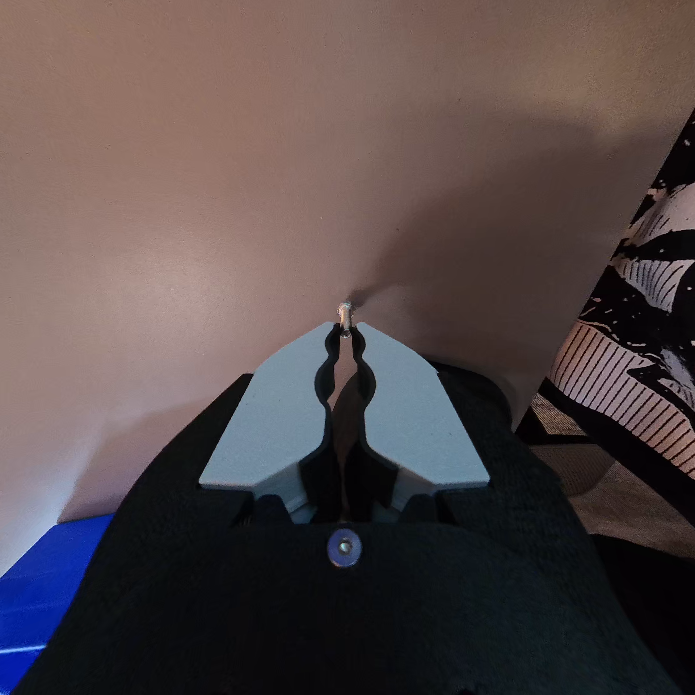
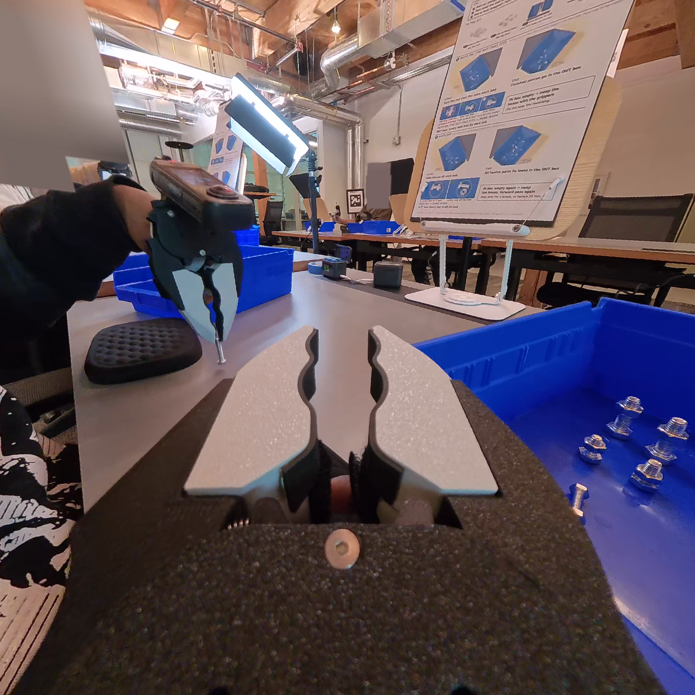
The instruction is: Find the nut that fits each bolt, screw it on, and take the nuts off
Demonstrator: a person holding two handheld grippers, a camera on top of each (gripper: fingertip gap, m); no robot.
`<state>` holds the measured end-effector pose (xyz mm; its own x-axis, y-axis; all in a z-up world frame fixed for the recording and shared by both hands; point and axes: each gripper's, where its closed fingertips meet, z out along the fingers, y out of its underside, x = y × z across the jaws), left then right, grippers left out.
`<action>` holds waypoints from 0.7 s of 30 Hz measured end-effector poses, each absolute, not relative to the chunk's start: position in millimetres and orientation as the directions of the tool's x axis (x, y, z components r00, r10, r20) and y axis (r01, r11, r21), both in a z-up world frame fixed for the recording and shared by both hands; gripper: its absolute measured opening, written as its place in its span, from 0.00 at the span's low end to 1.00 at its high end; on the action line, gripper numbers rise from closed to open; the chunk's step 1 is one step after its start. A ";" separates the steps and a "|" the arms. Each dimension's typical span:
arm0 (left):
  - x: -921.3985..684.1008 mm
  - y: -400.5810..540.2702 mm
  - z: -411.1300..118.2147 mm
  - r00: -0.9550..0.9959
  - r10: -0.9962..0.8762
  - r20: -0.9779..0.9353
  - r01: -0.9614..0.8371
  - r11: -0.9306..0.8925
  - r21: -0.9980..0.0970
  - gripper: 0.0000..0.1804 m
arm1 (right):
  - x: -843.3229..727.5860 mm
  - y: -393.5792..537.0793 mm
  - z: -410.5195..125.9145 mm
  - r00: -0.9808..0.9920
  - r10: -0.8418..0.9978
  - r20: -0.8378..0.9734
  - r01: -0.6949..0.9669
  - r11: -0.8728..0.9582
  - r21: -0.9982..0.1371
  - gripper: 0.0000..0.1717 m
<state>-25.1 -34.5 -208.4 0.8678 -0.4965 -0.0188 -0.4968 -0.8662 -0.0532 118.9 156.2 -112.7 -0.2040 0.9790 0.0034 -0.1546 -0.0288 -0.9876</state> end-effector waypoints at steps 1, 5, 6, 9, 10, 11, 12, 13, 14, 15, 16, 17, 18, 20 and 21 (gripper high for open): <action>-25.2 -34.9 -210.0 0.869 -0.495 -0.017 -0.495 -0.867 -0.051 0.03 | 119.1 156.3 -112.5 -0.203 0.979 0.003 -0.156 -0.029 -0.987 0.15; -24.4 -37.4 -214.9 0.868 -0.497 -0.011 -0.497 -0.867 -0.048 0.03 | 119.2 156.7 -112.3 -0.203 0.979 0.001 -0.157 -0.032 -0.987 0.14; -25.3 -38.0 -215.8 0.869 -0.495 -0.011 -0.495 -0.868 -0.045 0.03 | 119.2 156.7 -112.3 -0.202 0.979 0.001 -0.157 -0.032 -0.987 0.14; -28.3 -36.4 -215.6 0.877 -0.481 -0.016 -0.481 -0.875 -0.061 0.06 | 119.3 156.6 -112.3 -0.202 0.979 0.003 -0.158 -0.030 -0.987 0.14; -29.5 -36.7 -214.1 0.880 -0.475 -0.019 -0.475 -0.878 -0.067 0.08 | 119.5 156.7 -112.1 -0.203 0.979 0.002 -0.159 -0.031 -0.987 0.14; -30.5 -38.2 -210.8 0.881 -0.472 -0.022 -0.472 -0.878 -0.074 0.10 | 119.8 156.8 -111.9 -0.203 0.979 0.000 -0.161 -0.033 -0.986 0.14; -32.8 -39.9 -205.1 0.883 -0.468 -0.034 -0.469 -0.879 -0.089 0.12 | 120.0 157.1 -111.6 -0.204 0.979 -0.002 -0.163 -0.036 -0.986 0.14; -37.6 -42.4 -196.1 0.889 -0.455 -0.055 -0.458 -0.882 -0.108 0.13 | 120.6 157.3 -111.1 -0.204 0.979 -0.003 -0.167 -0.038 -0.985 0.14; -45.4 -46.7 -184.5 0.898 -0.433 -0.082 -0.441 -0.889 -0.128 0.14 | 121.0 157.7 -110.6 -0.204 0.979 -0.005 -0.171 -0.040 -0.985 0.14; -55.7 -53.4 -171.3 0.908 -0.404 -0.111 -0.418 -0.897 -0.147 0.14 | 121.4 157.9 -110.2 -0.203 0.979 -0.006 -0.174 -0.042 -0.984 0.14; -68.2 -63.0 -157.6 0.919 -0.369 -0.138 -0.388 -0.907 -0.163 0.15 | 121.7 157.9 -109.9 -0.202 0.979 -0.005 -0.176 -0.042 -0.983 0.14; -82.4 -75.4 -144.8 0.933 -0.324 -0.160 -0.349 -0.921 -0.172 0.15 | 121.7 157.9 -109.8 -0.201 0.980 -0.004 -0.177 -0.040 -0.983 0.14; -98.5 -90.3 -134.1 0.945 -0.270 -0.182 -0.301 -0.938 -0.173 0.16 | 121.4 157.8 -110.1 -0.200 0.980 -0.002 -0.174 -0.038 -0.984 0.14; -135.0 -126.5 -122.0 0.963 -0.148 -0.225 -0.182 -0.974 -0.138 0.16 | 120.0 157.1 -111.5 -0.197 0.980 0.003 -0.163 -0.030 -0.986 0.14; -153.2 -146.4 -121.4 0.968 -0.081 -0.238 -0.110 -0.988 -0.110 0.16 | 119.3 156.7 -112.3 -0.196 0.981 0.006 -0.157 -0.025 -0.987 0.14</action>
